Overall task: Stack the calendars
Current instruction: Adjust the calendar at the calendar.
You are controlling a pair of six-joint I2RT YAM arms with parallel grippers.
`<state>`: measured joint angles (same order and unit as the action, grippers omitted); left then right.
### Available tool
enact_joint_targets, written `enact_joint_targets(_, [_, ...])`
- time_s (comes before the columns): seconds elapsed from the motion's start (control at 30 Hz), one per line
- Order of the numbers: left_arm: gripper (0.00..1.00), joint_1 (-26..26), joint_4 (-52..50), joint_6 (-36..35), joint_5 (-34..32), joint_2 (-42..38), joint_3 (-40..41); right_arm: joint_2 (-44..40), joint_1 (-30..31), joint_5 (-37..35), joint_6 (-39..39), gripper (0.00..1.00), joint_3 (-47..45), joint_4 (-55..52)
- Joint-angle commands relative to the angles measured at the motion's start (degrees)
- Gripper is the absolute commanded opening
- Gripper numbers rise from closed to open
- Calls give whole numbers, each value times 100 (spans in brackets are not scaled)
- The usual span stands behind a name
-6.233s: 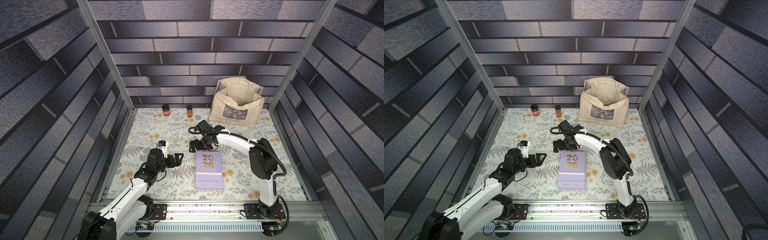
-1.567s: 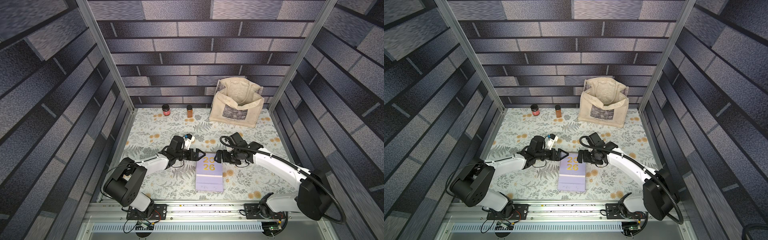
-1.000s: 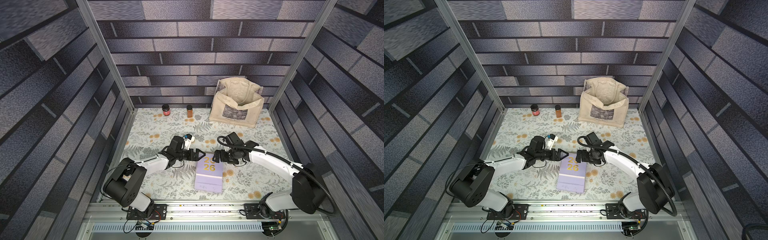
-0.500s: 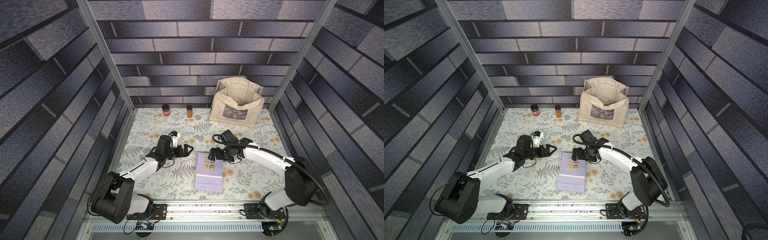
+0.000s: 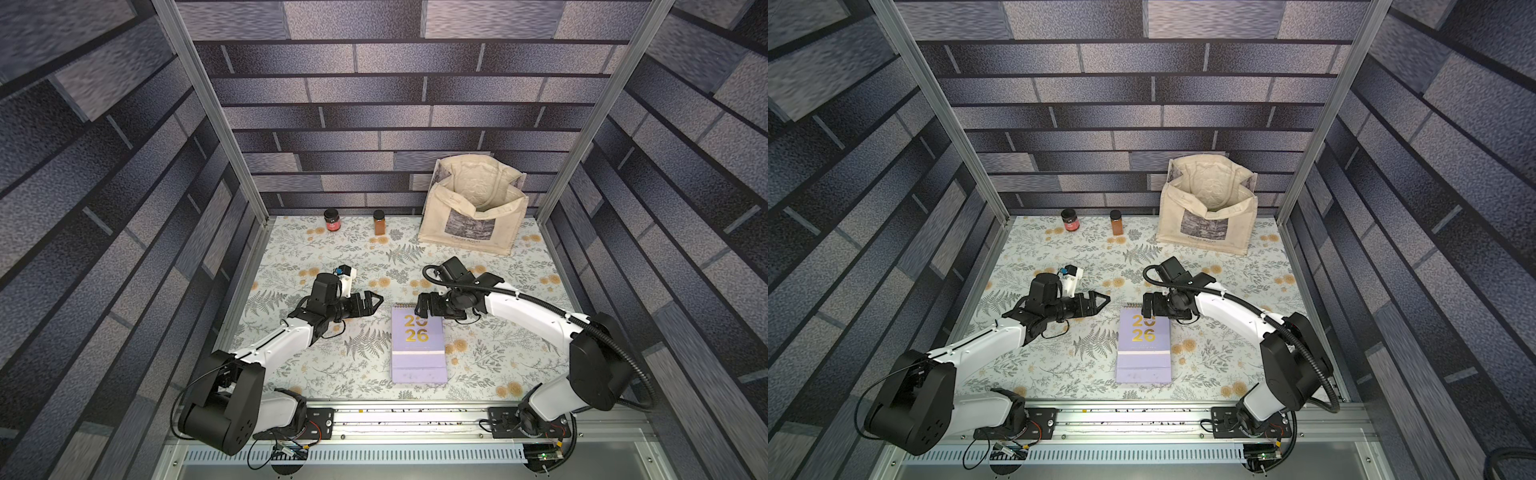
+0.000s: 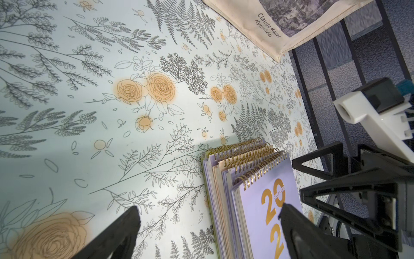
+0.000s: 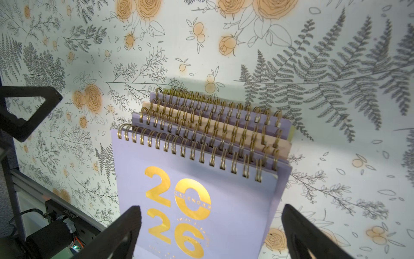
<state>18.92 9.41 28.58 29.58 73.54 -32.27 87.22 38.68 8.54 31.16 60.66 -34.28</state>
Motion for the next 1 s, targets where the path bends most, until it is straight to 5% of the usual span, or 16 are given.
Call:
enact_joint_targets(0.0, [100, -24, 237, 2, 258, -27, 39, -368, 39, -128, 178, 99, -382, -162])
enact_joint_targets(0.2, [100, 307, 438, 168, 844, 187, -197, -710, 67, -46, 387, 99, -808, -85])
enact_joint_targets(0.4, [100, 739, 334, 242, 752, 194, -238, -908, 337, -1, 474, 99, -1101, -174])
enact_joint_targets(0.97, [100, 943, 570, 271, 810, 829, -635, -1059, 1137, -138, 1072, 99, -1376, 16])
